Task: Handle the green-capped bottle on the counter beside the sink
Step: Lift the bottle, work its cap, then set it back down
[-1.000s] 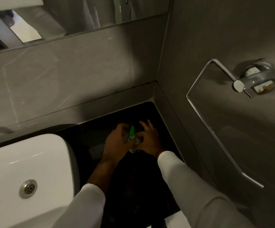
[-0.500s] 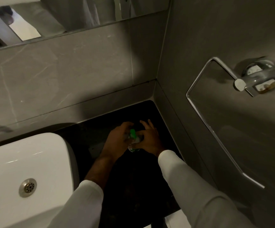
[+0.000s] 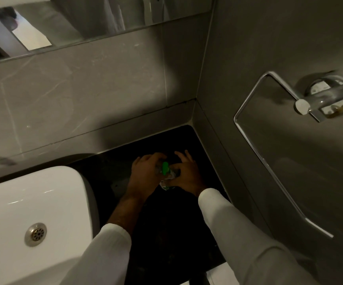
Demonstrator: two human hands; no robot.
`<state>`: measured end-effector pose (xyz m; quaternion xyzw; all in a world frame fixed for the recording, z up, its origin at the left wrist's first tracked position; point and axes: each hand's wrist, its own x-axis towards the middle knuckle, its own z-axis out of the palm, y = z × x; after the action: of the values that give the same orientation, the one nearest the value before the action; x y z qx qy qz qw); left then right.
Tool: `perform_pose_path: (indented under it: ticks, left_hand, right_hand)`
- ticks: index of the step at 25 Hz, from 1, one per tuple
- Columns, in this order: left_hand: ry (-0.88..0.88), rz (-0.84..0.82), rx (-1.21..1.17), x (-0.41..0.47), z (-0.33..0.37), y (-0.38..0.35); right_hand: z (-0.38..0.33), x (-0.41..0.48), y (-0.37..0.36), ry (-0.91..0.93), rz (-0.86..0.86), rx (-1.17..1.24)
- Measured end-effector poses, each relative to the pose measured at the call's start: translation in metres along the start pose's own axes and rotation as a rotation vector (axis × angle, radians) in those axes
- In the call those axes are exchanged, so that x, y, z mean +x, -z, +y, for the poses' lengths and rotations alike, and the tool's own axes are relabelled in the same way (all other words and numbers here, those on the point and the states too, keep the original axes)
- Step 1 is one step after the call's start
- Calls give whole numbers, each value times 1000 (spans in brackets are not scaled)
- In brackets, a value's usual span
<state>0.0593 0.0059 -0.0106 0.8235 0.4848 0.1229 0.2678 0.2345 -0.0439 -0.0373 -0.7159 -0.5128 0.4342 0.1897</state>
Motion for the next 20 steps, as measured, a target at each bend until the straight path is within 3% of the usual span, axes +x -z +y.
perform_pose_path:
  ticks: [6, 11, 20]
  left_hand:
    - [2, -8, -10, -1, -2, 0]
    - [-5, -14, -162, -17, -12, 4]
    - [57, -68, -156, -51, -38, 0]
  right_hand:
    - [1, 0, 0, 51, 5, -23]
    - [7, -5, -3, 92, -5, -46]
    - [18, -18, -10, 158, 17, -25]
